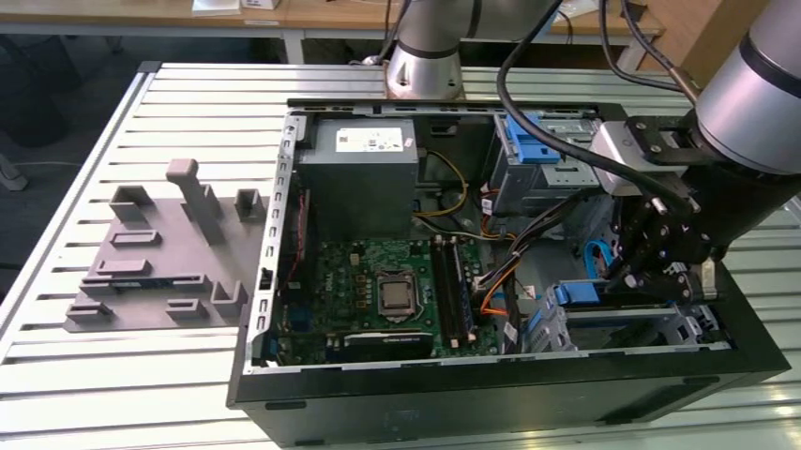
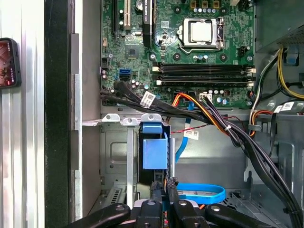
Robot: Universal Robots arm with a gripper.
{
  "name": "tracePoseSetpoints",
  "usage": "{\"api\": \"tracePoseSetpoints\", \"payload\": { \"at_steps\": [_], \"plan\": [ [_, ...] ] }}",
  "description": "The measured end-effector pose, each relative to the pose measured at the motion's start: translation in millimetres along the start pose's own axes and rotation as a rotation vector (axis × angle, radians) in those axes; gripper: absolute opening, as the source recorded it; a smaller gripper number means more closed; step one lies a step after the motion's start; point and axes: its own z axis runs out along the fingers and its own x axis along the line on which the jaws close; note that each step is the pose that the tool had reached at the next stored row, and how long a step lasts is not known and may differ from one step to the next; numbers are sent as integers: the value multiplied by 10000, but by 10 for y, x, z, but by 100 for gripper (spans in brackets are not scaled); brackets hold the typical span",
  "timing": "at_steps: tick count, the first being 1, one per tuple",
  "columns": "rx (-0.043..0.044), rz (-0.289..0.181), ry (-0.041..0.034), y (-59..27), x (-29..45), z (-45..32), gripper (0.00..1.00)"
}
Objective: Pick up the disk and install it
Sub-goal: 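Insert the second disk wire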
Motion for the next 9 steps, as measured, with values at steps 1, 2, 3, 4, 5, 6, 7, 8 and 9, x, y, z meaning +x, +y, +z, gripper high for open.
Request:
{"api": "tracePoseSetpoints", "payload": {
  "at_steps": [1,2,3,4,5,6,7,8,9],
  "plan": [
    [0,0,0,0,0,0,16],
    [0,0,0,0,0,0,16],
    [0,0,-1,0,0,1,16],
    [0,0,-1,0,0,0,17],
    [0,0,-3,0,0,-1,17],
    [-1,0,-3,0,0,-7,24],
    [-2,0,-1,0,0,-17,24],
    [-4,0,-1,0,-1,-28,24],
    [-5,1,-2,0,-1,-41,24]
  ]
}}
